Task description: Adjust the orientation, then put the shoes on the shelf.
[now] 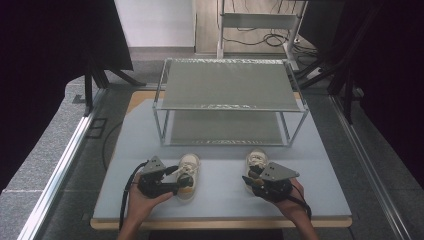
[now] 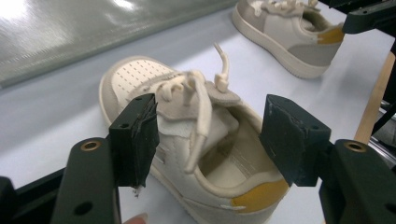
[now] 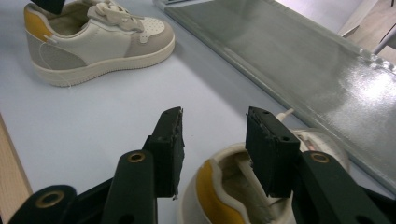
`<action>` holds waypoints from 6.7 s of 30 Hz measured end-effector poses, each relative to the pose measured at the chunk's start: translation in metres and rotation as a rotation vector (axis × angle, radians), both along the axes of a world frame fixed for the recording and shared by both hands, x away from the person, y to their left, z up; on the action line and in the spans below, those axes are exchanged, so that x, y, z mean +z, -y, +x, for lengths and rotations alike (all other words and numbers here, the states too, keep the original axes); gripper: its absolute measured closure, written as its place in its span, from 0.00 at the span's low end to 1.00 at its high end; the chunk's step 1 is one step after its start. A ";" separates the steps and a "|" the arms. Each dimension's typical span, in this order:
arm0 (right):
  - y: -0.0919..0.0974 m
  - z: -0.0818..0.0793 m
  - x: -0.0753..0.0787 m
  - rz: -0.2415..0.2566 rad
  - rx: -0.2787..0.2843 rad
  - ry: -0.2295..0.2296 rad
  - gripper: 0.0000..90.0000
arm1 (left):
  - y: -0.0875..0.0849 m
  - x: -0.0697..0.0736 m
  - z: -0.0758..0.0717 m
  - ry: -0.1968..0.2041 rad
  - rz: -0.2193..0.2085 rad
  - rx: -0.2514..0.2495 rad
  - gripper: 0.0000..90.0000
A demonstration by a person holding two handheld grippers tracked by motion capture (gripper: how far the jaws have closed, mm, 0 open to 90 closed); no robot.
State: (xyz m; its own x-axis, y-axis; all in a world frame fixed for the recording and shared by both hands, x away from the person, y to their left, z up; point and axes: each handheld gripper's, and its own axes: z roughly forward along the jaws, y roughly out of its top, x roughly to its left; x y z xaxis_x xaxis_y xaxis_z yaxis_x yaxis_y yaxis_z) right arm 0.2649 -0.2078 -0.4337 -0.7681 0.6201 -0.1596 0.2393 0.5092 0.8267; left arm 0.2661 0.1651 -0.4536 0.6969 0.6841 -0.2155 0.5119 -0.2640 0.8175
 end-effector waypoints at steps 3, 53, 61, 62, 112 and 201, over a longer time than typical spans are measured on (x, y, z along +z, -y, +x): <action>0.005 0.002 0.002 -0.006 0.001 -0.008 0.59 | -0.005 0.006 -0.002 0.010 -0.009 0.007 0.41; -0.008 0.051 -0.006 -0.391 0.416 -0.373 0.82 | 0.064 0.016 0.023 -0.106 0.630 -0.651 0.78; -0.007 0.045 0.010 -0.398 0.431 -0.307 0.83 | 0.065 0.029 0.023 -0.034 0.607 -0.651 0.79; -0.007 0.045 0.012 -0.399 0.430 -0.300 0.83 | 0.067 0.033 0.023 -0.018 0.608 -0.649 0.79; -0.053 0.119 0.032 -0.488 0.489 -0.152 0.81 | 0.121 0.052 0.120 0.174 0.598 -0.612 0.79; 0.004 0.140 -0.041 -0.084 -0.217 -0.095 1.00 | 0.089 -0.018 0.129 -0.072 0.290 0.030 0.99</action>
State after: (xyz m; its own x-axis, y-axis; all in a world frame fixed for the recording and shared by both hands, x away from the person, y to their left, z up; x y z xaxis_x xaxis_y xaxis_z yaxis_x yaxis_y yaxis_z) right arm 0.4045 -0.2115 -0.4751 -0.6325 0.7597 -0.1509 0.4250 0.5033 0.7524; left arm 0.3949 0.0757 -0.4712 0.6652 0.7446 -0.0564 0.5773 -0.4649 0.6713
